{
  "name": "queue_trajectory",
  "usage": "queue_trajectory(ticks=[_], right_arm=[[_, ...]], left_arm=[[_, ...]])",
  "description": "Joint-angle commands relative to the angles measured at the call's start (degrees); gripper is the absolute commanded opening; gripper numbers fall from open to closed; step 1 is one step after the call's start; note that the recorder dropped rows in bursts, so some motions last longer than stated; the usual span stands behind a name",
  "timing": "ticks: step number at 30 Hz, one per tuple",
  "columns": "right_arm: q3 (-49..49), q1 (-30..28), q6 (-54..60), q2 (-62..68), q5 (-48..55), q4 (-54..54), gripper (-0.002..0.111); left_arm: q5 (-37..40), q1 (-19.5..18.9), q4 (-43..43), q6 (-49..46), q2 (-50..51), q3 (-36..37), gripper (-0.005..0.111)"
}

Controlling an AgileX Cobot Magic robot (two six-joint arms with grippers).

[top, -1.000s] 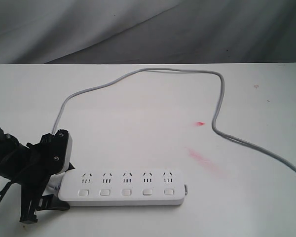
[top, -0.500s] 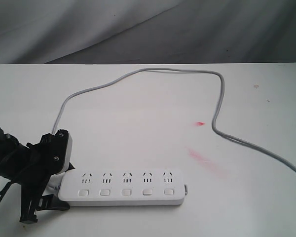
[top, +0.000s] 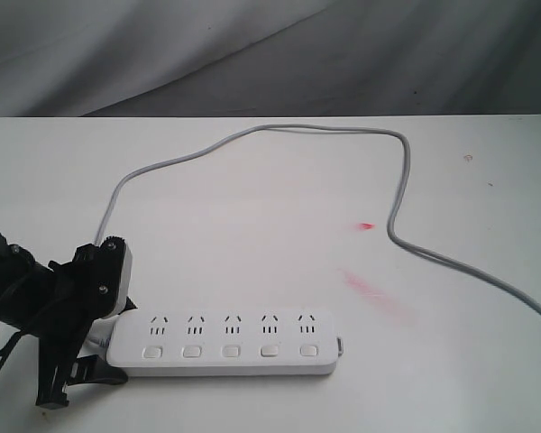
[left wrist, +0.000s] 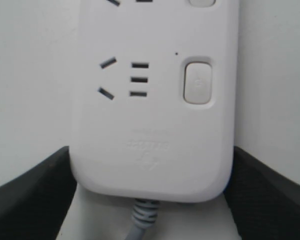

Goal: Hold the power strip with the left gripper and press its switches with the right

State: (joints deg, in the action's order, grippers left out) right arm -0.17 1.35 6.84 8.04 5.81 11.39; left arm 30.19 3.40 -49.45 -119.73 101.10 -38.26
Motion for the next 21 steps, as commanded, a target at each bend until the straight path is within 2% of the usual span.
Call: queue_trajectory(ticks=[1, 8, 14, 16, 21], right_arm=[[0.2, -0.4, 0.0, -0.2, 0.0, -0.3, 0.0], [0.2, -0.4, 0.0, -0.2, 0.0, -0.3, 0.0], [0.2, -0.4, 0.0, -0.2, 0.0, -0.3, 0.0], [0.2, -0.4, 0.0, -0.2, 0.0, -0.3, 0.0], [0.2, -0.4, 0.0, -0.2, 0.0, -0.3, 0.0]], left_arm=[[-1.9, -0.1, 0.6, -0.2, 0.3, -0.1, 0.054], [-1.9, -0.1, -0.3, -0.2, 0.3, -0.1, 0.054], [-1.9, -0.1, -9.4, -0.2, 0.3, -0.1, 0.055], [-1.8, -0.1, -10.4, -0.2, 0.3, -0.1, 0.062], [-1.9, -0.1, -12.8, 1.5, 0.3, -0.1, 0.098]])
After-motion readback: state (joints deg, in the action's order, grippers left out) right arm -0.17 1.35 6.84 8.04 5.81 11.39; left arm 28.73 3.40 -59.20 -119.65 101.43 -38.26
